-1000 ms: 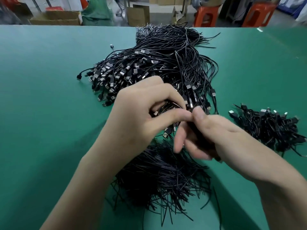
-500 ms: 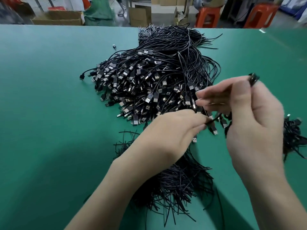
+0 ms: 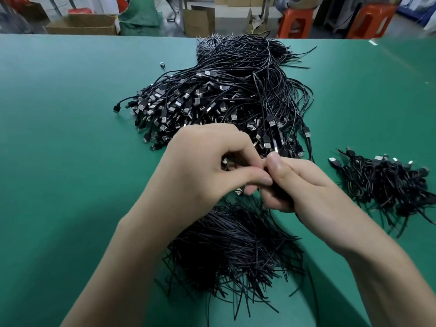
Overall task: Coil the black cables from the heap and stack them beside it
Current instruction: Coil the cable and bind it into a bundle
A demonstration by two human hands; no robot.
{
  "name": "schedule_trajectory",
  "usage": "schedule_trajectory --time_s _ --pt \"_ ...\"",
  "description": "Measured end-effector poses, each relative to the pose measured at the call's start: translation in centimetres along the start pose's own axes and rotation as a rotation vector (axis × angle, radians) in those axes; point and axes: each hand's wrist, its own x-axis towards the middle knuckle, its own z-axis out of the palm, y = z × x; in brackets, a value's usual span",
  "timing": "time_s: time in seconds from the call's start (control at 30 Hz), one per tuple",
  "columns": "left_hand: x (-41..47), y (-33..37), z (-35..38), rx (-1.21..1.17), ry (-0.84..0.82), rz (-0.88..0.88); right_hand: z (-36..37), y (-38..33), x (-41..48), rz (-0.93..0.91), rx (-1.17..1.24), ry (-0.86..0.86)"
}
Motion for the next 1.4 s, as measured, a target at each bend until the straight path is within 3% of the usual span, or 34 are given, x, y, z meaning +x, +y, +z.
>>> schedule_trajectory --time_s 0.17,0.27,0.33,0.47,0.67,0.83,0.97,1.13,1.2,1.23,1.3,1.37,1.4 --pt "-0.2 -0.5 0.3 -0.33 0.058 -0.097 -1.0 -0.2 -0.4 0.031 0.305 -0.241" --pt "-0.1 -1.0 1.3 -0.569 0.079 -0.232 -1.4 -0.2 -0.5 -0.007 0.382 -0.258" --pt "-0.1 -1.3 1.8 -0.658 -0.025 -0.262 -1.3 -0.1 -0.4 -0.027 0.394 -0.239" --pt "-0.4 -1.8 1.5 -0.67 -0.265 -0.242 -0.8 -0.2 -0.3 -0.043 0.389 -0.252" --pt "-0.5 -1.9 1.5 -0.568 -0.053 -0.339 -0.4 -0.7 -0.3 0.021 0.368 -0.23" --pt "-0.3 -2.0 1.8 -0.522 0.025 -0.376 0.6 -0.8 0.2 0.064 0.419 -0.073" --pt "-0.3 -1.9 2.2 -0.512 0.132 -0.37 1.6 -0.8 0.4 0.014 0.397 0.19" --pt "-0.3 -1.0 2.7 -0.328 0.357 -0.275 1.7 -0.8 0.0 -0.094 -0.309 0.677" --pt "-0.3 -0.6 2.7 -0.205 0.473 -0.224 1.8 -1.2 -0.4 -0.174 -0.465 0.8" --pt "-0.4 -0.5 2.7 -0.136 0.536 -0.2 1.9 -1.3 -0.6 -0.155 -0.447 0.762" --pt "-0.4 -0.1 2.9 0.002 0.66 -0.121 2.4 -1.8 -0.6 0.013 -0.26 0.445" --pt "-0.3 0.4 3.2 0.107 0.745 0.044 3.3 -2.6 -0.3 0.222 0.095 0.094" --pt "-0.4 0.6 3.4 0.144 0.756 0.14 3.7 -3.0 -0.1 0.251 0.311 0.026"
